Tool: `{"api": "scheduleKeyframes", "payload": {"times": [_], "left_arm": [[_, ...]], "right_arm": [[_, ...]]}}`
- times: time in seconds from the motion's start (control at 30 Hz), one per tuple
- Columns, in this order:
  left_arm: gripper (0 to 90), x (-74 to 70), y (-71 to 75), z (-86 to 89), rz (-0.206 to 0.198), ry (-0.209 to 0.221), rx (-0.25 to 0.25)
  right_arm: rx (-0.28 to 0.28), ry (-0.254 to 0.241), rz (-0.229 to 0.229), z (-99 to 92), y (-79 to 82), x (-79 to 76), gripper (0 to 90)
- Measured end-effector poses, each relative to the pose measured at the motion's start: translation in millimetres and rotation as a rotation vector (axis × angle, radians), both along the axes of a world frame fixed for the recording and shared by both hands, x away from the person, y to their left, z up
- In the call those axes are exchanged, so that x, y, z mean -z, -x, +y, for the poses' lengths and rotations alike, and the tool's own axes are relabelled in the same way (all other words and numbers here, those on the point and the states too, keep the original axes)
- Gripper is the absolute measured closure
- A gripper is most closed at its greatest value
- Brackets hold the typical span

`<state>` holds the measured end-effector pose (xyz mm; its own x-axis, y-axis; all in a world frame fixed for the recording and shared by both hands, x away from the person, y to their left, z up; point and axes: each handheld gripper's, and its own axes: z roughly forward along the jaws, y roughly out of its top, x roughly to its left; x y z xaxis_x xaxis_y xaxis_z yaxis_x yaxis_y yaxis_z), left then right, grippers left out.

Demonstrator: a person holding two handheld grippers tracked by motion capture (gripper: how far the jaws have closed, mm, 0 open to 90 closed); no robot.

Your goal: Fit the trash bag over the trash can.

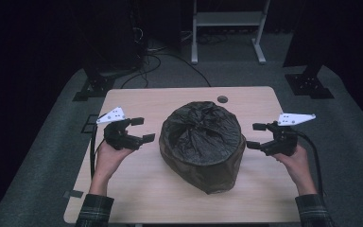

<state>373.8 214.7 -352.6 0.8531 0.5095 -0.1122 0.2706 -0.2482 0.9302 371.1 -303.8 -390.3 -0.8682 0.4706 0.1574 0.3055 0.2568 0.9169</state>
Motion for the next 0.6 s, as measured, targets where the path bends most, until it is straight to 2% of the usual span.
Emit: {"api": "scheduleKeyframes", "payload": {"times": [0.03,0.1,0.13,0.2,0.27,0.47,0.57,0.6], "left_arm": [[5.5,-3.6,1.4,-2.2,-0.011,0.002,0.011],[2.9,-10.3,3.4,-8.1,-0.015,0.006,0.036],[2.1,-16.3,4.8,-13.8,-0.020,0.013,0.063],[1.3,-19.2,5.2,-16.7,-0.017,0.011,0.081],[0.1,-24.1,5.7,-22.7,-0.017,0.007,0.109],[0.1,-36.2,5.7,-39.6,-0.035,-0.032,0.160],[0.1,-39.0,5.3,-43.6,-0.038,-0.041,0.173],[0.2,-41.3,5.6,-46.4,-0.043,-0.048,0.179]], "right_arm": [[-0.050,-0.002,-0.012,5.0,1.7,-1.8,10.1],[-0.089,0.014,-0.029,11.3,3.4,-3.9,10.1],[-0.113,0.022,-0.042,15.0,3.9,-4.8,10.1],[-0.132,0.028,-0.052,18.8,5.0,-5.7,10.1],[-0.198,0.028,-0.045,29.1,6.7,-6.1,10.1],[-0.275,0.049,-0.045,47.8,10.3,-2.6,10.1],[-0.277,0.048,-0.048,52.9,11.6,-2.0,9.8],[-0.278,0.034,-0.047,55.3,11.9,-0.8,9.8]]}}
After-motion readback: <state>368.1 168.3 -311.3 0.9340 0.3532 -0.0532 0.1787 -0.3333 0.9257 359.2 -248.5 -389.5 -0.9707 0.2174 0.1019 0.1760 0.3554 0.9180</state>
